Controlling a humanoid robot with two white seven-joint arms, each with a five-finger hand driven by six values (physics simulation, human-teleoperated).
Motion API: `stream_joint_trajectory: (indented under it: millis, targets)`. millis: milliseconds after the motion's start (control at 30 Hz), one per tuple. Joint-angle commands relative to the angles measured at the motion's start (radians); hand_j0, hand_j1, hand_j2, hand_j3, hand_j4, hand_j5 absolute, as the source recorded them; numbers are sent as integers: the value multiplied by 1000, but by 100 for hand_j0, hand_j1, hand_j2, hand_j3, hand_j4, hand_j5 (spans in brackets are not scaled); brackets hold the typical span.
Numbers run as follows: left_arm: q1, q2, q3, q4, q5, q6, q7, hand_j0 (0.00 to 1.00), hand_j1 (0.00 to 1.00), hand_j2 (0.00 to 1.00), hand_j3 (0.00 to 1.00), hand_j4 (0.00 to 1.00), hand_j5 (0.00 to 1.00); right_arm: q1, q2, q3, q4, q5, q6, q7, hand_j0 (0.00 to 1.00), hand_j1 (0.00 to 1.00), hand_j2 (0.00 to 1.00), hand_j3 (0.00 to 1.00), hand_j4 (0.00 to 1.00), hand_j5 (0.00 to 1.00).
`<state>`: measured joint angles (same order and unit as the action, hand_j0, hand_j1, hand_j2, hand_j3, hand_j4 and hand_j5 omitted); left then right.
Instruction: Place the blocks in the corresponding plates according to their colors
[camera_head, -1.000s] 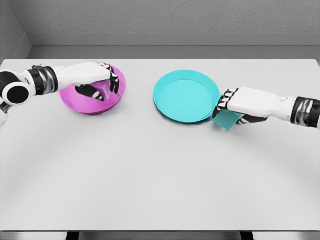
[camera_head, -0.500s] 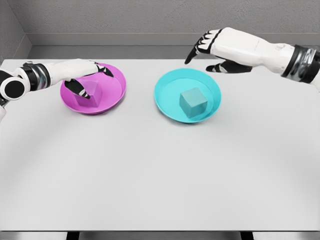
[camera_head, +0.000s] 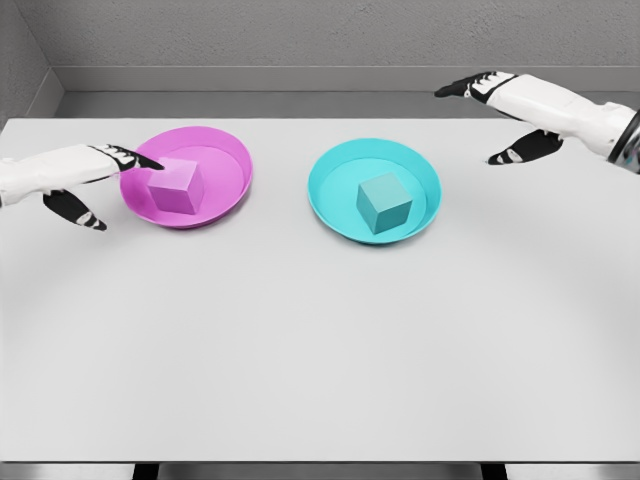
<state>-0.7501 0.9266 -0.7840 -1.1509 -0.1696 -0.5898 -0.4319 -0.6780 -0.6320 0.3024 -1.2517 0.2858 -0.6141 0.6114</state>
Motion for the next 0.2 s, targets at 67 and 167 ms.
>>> stream_joint_trajectory:
  millis: [67, 167]
  targets:
    - [8, 93, 25, 45, 47, -21, 1, 100, 100, 100, 100, 100, 100, 3, -25, -2, 9, 10, 3, -1, 100, 100, 100, 100, 100, 100]
    - [11, 92, 23, 39, 56, -21, 1, 100, 100, 100, 100, 100, 100, 5, -25, -2, 8, 30, 3, -1, 100, 100, 100, 100, 100, 100]
